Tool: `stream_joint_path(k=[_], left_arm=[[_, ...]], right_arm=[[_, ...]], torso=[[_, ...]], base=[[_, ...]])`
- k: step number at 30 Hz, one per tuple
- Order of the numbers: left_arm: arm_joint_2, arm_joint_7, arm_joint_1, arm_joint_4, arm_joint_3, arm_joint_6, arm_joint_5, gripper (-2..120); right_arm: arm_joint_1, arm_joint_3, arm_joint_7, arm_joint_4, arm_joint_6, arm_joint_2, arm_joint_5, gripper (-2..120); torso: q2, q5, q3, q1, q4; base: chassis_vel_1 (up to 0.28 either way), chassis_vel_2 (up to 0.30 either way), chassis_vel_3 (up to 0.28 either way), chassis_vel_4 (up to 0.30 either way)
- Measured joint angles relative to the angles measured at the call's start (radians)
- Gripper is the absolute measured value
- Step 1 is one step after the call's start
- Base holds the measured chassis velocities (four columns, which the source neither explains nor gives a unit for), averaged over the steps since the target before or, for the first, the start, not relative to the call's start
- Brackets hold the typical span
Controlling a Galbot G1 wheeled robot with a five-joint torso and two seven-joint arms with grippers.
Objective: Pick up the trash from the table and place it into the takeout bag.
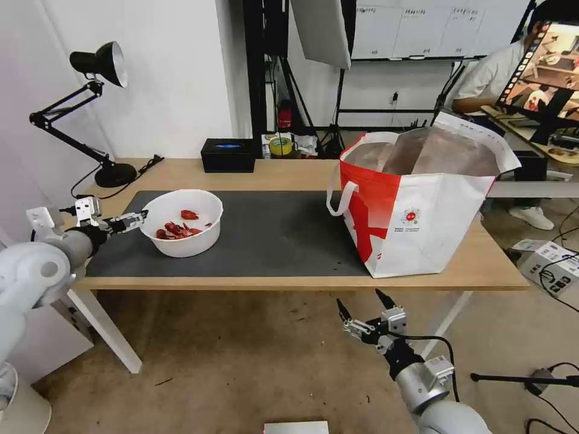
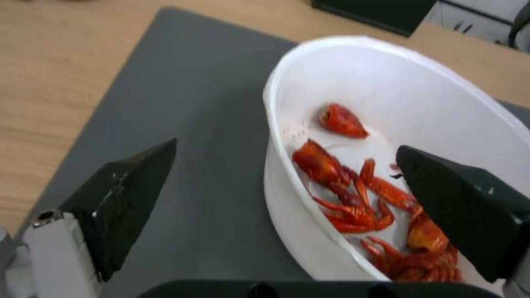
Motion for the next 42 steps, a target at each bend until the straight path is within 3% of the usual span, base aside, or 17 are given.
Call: stream_joint_path(k=[3,14,28,42], left_arm=[[-0.002,0.0,-0.036,0.027,0.014,0.048,-0.024,100],[-0.018,0.0,-0.142,0.096,0.082,0.12,-0.053,100],[-0.048,-0.032,-0.278,0.189,0.218,0.158,-0.06,100],[-0.061,-0.065,-0.325,0.214,0.269,0.173,-0.06,99]], right_arm=[[0.0,0.0,0.0,0.0,0.0,0.0,0.0,100],[0.0,0.0,0.0,0.0,0.0,0.0,0.0,100],[0.0,0.0,0.0,0.0,0.0,0.0,0.0,100],[0.0,0.0,0.0,0.0,0.0,0.0,0.0,100]], torso=[[0.0,0.0001,0.0,0.0,0.0],[0.0,0.0001,0.0,0.0,0.0],[0.0,0.0,0.0,0.0,0.0],[0.0,0.0001,0.0,0.0,-0.0001]], base=[[0.0,0.0,0.0,0.0],[0.0,0.0,0.0,0.0],[0.0,0.0,0.0,0.0],[0.0,0.0,0.0,0.0]])
